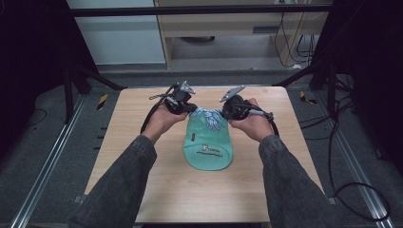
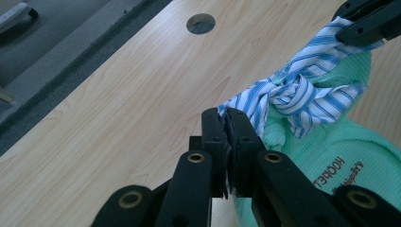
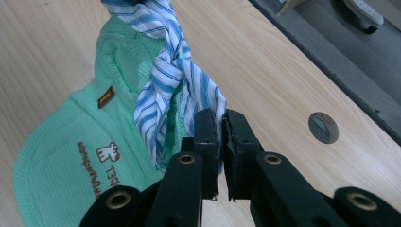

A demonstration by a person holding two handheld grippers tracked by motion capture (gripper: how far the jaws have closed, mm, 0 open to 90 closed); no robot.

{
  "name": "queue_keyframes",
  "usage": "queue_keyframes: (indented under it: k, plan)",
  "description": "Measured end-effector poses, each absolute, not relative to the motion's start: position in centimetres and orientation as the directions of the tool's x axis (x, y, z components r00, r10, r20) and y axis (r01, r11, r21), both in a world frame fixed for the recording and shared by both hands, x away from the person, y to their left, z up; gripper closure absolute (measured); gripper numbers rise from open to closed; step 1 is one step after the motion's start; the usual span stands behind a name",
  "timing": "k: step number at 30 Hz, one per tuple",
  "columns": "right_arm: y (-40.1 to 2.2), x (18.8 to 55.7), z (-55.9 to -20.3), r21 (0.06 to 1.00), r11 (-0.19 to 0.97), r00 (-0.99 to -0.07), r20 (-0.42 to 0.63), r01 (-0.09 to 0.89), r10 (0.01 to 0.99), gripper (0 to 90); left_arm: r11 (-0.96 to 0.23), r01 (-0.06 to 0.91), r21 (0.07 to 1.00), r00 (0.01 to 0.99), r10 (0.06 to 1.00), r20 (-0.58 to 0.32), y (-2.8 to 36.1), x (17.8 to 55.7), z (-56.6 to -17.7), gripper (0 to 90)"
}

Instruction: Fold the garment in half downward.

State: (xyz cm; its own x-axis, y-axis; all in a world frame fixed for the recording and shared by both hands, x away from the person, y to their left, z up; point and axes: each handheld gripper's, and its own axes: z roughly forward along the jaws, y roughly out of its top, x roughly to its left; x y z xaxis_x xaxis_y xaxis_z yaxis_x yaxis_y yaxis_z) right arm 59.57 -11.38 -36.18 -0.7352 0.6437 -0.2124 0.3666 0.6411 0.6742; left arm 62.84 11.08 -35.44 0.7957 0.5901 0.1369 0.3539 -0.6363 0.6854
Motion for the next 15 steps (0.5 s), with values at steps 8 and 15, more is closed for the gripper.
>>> queue_keyframes:
  k: [8,15]
  plan:
    - [-11.62,59.30,-36.22,0.670,0.649,-0.733,-0.227,0.361,0.642,84.9,-0.658,0.328,0.678,0.806,0.569,0.163,10.53,62.04,-35.65,87.4]
    - [-11.82,59.38,-36.14,0.679,0.638,-0.721,-0.228,0.365,0.655,84.9,-0.649,0.337,0.682,0.795,0.584,0.163,10.24,62.48,-35.42,87.4]
